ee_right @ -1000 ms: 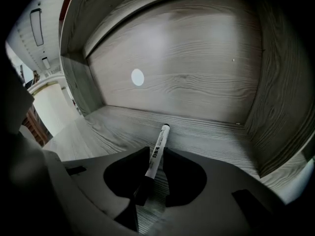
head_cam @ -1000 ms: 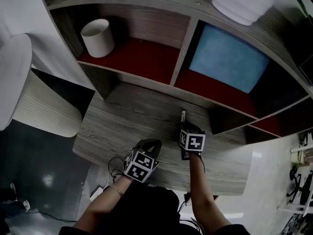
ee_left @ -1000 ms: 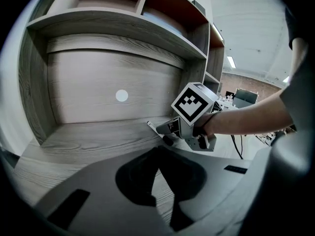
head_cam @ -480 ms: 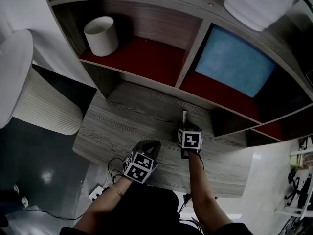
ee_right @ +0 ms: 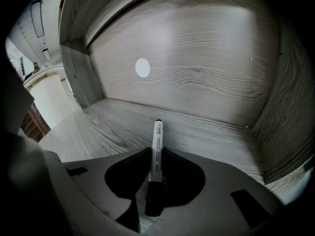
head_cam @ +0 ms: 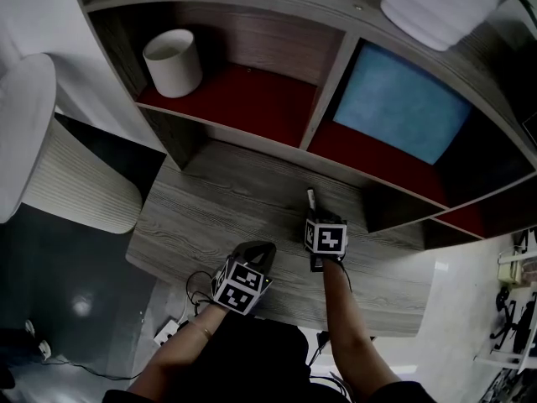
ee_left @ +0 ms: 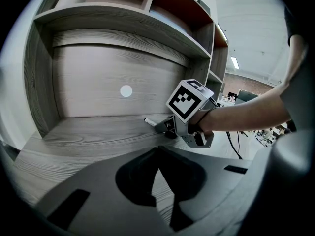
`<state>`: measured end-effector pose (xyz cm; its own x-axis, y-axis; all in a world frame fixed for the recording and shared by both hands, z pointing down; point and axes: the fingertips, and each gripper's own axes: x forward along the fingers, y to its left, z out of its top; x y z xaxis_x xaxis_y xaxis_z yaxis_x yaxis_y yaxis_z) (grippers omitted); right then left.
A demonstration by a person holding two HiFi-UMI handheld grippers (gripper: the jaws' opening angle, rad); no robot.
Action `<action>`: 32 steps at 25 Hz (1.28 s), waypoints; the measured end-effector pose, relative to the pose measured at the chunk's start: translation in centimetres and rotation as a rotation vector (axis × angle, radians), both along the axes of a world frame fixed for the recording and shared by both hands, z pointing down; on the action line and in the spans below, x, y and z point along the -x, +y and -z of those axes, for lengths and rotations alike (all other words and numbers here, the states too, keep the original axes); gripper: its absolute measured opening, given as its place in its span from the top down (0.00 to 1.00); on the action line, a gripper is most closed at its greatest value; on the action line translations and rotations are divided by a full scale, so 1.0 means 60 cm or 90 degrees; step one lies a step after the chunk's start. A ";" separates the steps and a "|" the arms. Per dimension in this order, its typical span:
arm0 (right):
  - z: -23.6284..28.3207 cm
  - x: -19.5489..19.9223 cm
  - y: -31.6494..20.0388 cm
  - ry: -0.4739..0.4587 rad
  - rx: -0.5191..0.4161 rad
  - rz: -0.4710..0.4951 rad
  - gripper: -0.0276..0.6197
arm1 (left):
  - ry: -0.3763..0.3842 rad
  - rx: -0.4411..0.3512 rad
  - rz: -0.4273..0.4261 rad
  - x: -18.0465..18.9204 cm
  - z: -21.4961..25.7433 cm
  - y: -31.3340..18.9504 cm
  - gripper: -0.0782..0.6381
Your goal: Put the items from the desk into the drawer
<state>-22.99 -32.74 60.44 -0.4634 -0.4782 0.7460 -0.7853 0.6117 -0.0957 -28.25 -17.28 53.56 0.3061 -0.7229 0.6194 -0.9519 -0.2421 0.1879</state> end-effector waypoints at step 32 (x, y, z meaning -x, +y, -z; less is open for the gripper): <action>0.083 -0.201 0.069 -0.061 -0.068 -0.158 0.86 | 0.026 -0.031 -0.191 -0.186 0.024 -0.006 0.85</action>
<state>-10.93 -28.57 55.48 -0.3874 -0.6593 0.6444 -0.9032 0.4117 -0.1217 -17.06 -17.64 52.14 0.5340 -0.6257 0.5687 -0.8287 -0.5206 0.2054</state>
